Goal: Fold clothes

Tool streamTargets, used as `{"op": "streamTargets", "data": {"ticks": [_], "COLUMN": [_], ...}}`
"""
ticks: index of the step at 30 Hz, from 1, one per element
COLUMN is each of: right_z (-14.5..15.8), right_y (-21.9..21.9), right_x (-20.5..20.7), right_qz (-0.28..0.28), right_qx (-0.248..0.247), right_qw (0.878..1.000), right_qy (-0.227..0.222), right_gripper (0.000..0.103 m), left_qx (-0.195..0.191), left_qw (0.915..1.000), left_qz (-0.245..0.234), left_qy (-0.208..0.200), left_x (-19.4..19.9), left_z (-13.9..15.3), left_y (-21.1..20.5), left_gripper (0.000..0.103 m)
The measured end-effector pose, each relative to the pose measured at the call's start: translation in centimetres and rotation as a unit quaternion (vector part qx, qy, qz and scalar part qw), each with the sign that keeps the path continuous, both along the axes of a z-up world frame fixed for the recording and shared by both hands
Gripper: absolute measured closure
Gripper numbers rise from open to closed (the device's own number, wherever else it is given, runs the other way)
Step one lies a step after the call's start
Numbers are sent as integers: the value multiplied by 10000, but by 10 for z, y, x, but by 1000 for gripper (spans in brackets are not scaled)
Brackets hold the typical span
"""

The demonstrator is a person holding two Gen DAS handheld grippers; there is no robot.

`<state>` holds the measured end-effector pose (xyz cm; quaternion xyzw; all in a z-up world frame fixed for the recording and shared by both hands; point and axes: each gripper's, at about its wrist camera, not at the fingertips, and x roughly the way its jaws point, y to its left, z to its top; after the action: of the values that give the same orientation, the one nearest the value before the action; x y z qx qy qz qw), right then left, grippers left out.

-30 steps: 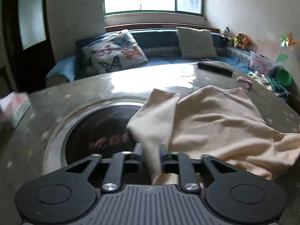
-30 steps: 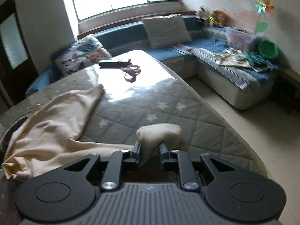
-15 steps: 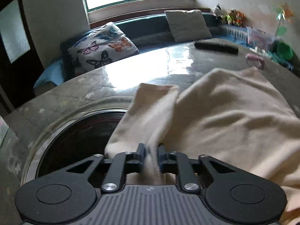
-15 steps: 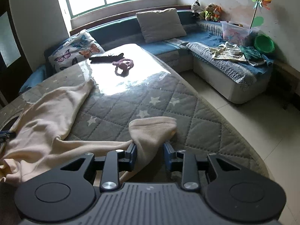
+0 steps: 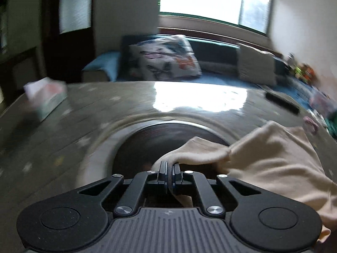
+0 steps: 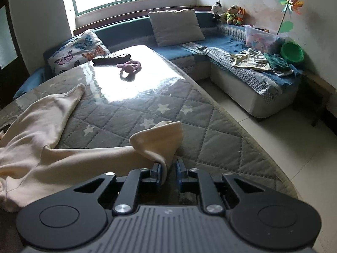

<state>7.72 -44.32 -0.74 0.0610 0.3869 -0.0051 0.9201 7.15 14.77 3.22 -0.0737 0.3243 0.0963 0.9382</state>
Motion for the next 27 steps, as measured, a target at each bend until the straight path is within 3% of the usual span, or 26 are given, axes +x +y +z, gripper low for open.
{"op": "streamTargets", "data": {"ticks": [5,9,14,16,19,24,27], "right_z": [3,19,37,43,47,51,53], "right_y": [-4,12,48,67,103,164,197], "right_x": [-2,-12,-34,-44,-58,-77,-87], "right_qz": [-124,44,857,1243,1912,2916,3297], "right_qx": [-77,-444,-246,-161,-103,-38,-93], "right_qw": [9999,9985,9951,9911,9807,9563,9439], "right_qy": [-43,-311,-431,-456,-391,-229,-171], "right_gripper": [86,83,83,78,77,77,77], "left_qx": [-318,-307,-331,-298,-59,-50,-80], "left_qw": [9993,9990,9985,9986,9996,9981,9931], "left_qz": [201,336,442,429,224,-452,-1072], "left_qy": [-54,29,47,-13,-162,-404,-477], "left_x": [-49,-73,-91,-95,-105,-123,-125], "left_z": [4,0,-3,-1,2,9,12], "left_y": [19,26,37,39,34,20,2], "left_gripper": [99,95,92,73,60,59,59]}}
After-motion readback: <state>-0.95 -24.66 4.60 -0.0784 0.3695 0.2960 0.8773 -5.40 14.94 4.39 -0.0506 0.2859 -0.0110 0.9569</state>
